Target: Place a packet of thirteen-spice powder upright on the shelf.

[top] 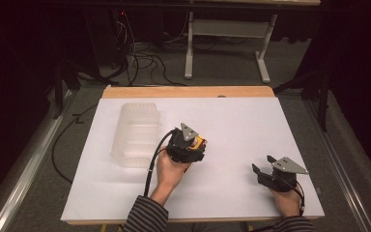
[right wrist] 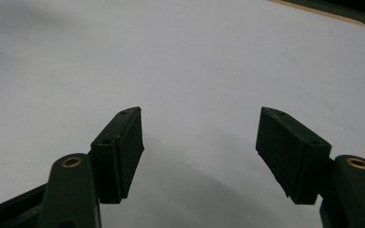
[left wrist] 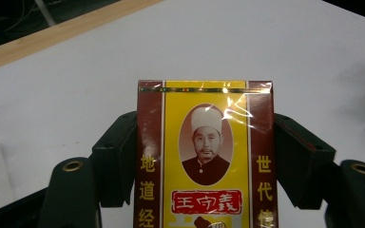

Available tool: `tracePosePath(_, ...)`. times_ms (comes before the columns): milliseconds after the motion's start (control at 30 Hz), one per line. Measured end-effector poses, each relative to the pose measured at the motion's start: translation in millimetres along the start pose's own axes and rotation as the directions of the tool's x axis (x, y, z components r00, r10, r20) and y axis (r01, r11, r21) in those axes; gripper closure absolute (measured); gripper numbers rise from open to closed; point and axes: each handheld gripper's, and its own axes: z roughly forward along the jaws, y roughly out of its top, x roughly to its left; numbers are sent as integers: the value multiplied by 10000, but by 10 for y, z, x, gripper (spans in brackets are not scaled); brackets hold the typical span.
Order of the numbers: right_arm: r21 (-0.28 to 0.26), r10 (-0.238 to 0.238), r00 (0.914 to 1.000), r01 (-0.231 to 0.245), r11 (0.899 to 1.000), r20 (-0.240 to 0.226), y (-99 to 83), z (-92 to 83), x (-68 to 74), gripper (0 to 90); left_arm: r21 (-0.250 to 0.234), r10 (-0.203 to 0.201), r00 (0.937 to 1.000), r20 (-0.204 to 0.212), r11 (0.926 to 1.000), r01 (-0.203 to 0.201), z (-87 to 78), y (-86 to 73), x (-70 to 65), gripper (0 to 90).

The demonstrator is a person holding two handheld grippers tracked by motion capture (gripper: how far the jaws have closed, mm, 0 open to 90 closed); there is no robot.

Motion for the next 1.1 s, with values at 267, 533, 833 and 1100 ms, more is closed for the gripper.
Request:
tracePosePath(267,3,-9,10000,9,10000,-2,0,1,-1,333,-342,-50,9999,-108,9994,46,-146,32,83,329)
tracePosePath(533,-6,-10,10000,10,10000,-12,0,0,0,333,-654,-309,9990,-312,9974,288,-303,21,218,329)
tracePosePath(833,-13,-5,10000,5,10000,-16,0,-1,-1,332,-1032,-602,9963,-608,9932,537,-473,18,369,329)
tracePosePath(1100,-25,62,10000,-62,10000,-21,-2,-1,0,332,-1250,-858,9912,-1012,9895,729,-597,-16,551,329)
